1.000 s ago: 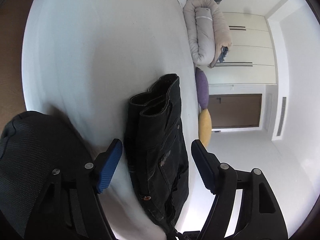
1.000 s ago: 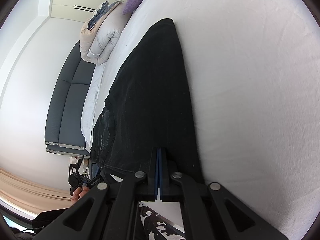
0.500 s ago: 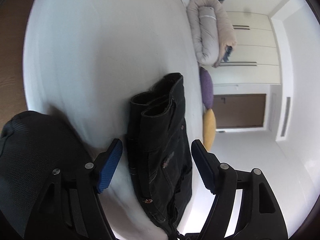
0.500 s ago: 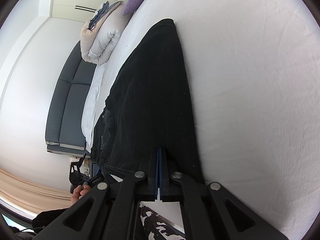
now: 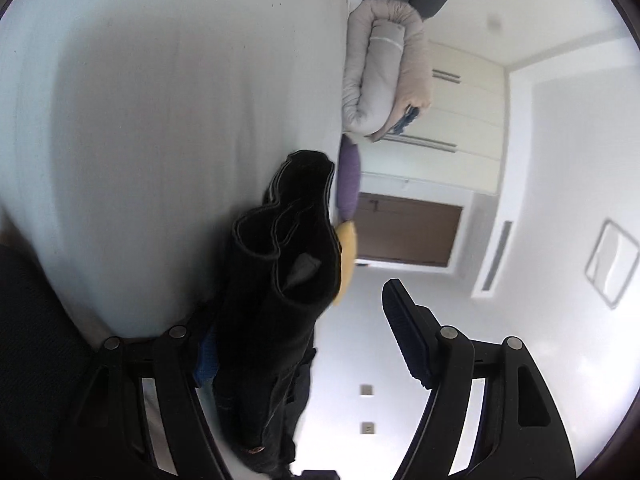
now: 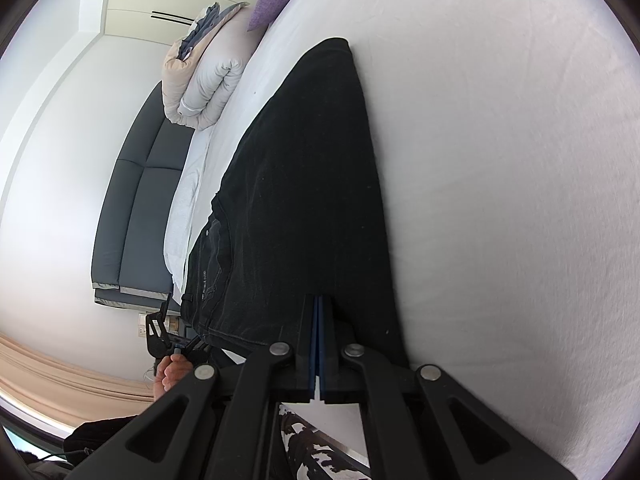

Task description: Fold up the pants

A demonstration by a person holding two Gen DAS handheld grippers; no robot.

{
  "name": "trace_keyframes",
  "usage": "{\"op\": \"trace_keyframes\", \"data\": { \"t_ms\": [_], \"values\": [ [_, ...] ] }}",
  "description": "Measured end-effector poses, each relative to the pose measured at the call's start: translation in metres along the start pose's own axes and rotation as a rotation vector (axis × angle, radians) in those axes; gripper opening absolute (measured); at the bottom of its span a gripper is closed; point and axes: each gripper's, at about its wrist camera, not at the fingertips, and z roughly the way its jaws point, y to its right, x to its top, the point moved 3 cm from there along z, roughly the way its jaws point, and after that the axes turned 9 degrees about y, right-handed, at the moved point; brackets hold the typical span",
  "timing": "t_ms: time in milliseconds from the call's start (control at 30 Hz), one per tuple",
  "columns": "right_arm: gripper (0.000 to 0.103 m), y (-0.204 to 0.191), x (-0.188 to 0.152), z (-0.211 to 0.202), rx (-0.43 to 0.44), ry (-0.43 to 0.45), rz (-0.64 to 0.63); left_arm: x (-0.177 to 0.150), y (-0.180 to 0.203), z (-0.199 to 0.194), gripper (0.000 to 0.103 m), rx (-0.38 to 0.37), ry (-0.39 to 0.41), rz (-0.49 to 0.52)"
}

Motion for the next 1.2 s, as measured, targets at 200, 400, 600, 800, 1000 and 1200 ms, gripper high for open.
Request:
{"op": "trace_keyframes", "data": {
  "t_ms": [200,400,600,800,1000,1200],
  "values": [
    [0.0,0.001,0.001,-0.002,0.002,0.003,-0.001,-0.002,0.004,0.004,0.041,0.078,-0.015,0.099],
    [0.0,-0.007,0.002,-0.008,-0.027,0.02,-0.02,-0.011,0.015,0.011,0.016,0.197,-0.029,0.258],
    [0.02,-0.053,0.025,-0.025,-0.029,0.063,-0.082,-0.023,0.037,0.014,0.014,0.203,-0.042,0.372],
    [0.02,-0.13,0.044,0.039,0.072,-0.052,-0.21,-0.043,0.069,0.018,0.014,0.204,-0.058,0.499],
    [0.009,-0.154,0.043,0.152,0.042,-0.256,-0.228,-0.071,0.105,0.022,0.014,0.191,-0.086,0.631],
    [0.009,-0.14,0.038,0.202,-0.012,-0.341,-0.198,-0.088,0.12,0.03,0.014,0.189,-0.103,0.668]
  ]
}}
